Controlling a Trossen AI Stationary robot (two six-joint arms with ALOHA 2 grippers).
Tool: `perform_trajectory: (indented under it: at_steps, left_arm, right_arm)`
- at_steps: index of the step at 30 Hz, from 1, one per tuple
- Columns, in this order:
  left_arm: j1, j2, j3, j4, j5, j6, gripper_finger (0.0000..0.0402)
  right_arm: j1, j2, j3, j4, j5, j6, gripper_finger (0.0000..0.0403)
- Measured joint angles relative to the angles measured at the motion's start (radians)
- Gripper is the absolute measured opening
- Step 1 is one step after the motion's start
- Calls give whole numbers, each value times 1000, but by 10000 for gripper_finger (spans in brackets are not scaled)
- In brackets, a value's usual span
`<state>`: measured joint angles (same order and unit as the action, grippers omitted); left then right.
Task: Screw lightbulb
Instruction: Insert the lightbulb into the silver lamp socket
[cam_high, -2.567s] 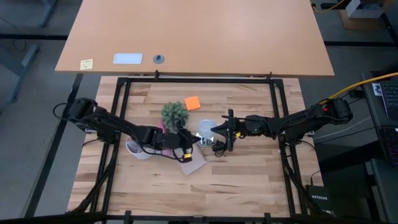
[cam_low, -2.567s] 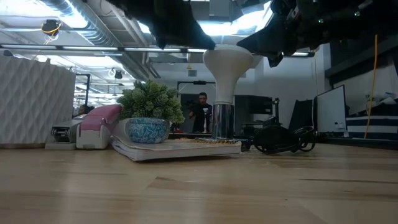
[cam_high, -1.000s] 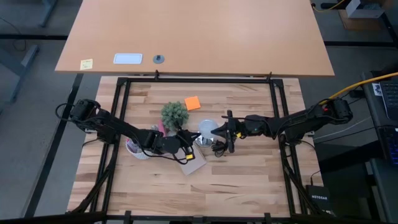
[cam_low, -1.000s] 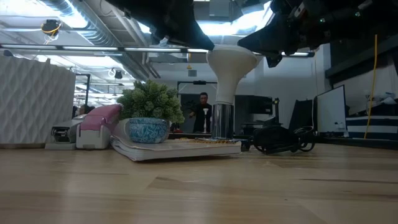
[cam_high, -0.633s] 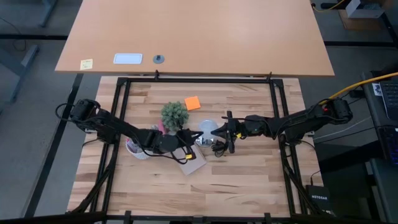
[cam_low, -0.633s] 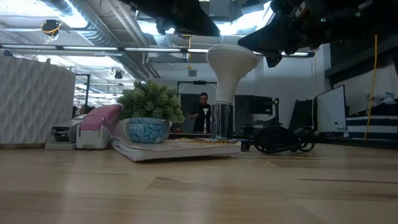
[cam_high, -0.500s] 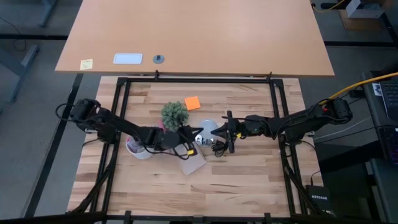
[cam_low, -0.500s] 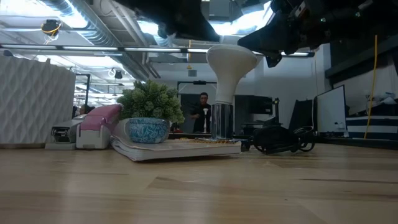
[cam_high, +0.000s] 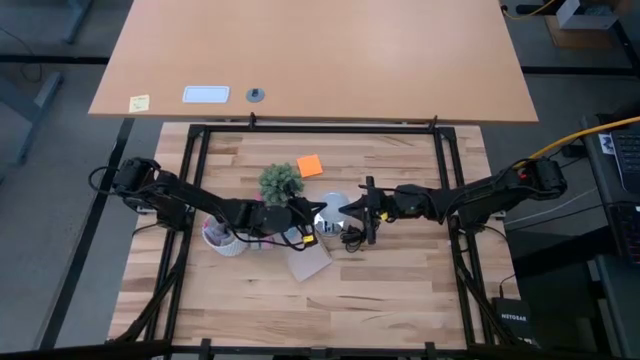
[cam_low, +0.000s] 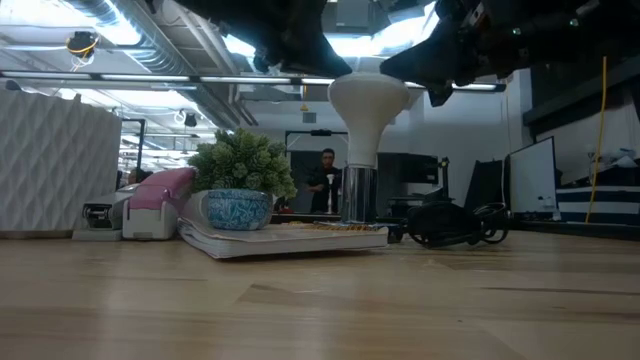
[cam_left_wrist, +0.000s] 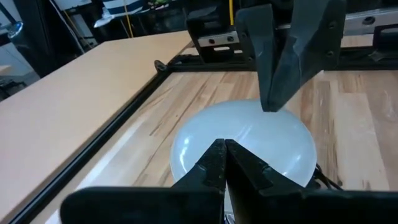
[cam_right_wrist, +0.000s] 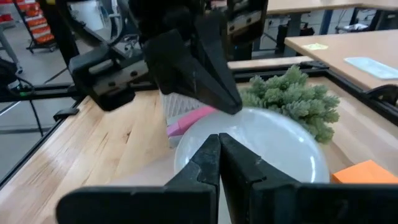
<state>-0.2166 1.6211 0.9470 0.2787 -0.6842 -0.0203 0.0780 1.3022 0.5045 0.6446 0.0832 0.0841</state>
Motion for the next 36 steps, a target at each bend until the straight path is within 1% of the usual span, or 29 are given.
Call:
perform_trajectory:
  at_steps: [6, 13, 19, 22, 26, 30, 36]
  left_arm:
    - [-1, 0, 0, -11, -3, -1, 0]
    - [-19, 0, 0, -41, -21, -6, 0]
    - [-34, 2, -2, -58, -43, -6, 0]
    - [-33, 2, -2, -56, -43, -6, 0]
    - [-32, 2, -3, -56, -42, -6, 0]
    - [-31, 2, -3, -55, -41, -6, 0]
    - [-31, 3, -3, -50, -40, -6, 0]
  right_arm:
    - [0, -1, 0, 54, 11, -11, 12]
    - [0, -2, 0, 57, 132, -12, 12]
    - [0, -2, 0, 55, 169, -10, 12]
    - [0, -3, 0, 47, 168, 14, 12]
    - [0, -3, 0, 11, 135, 20, 12]
    - [0, -3, 0, -26, 134, 50, 12]
    - [0, -3, 1, -26, 135, 52, 12]
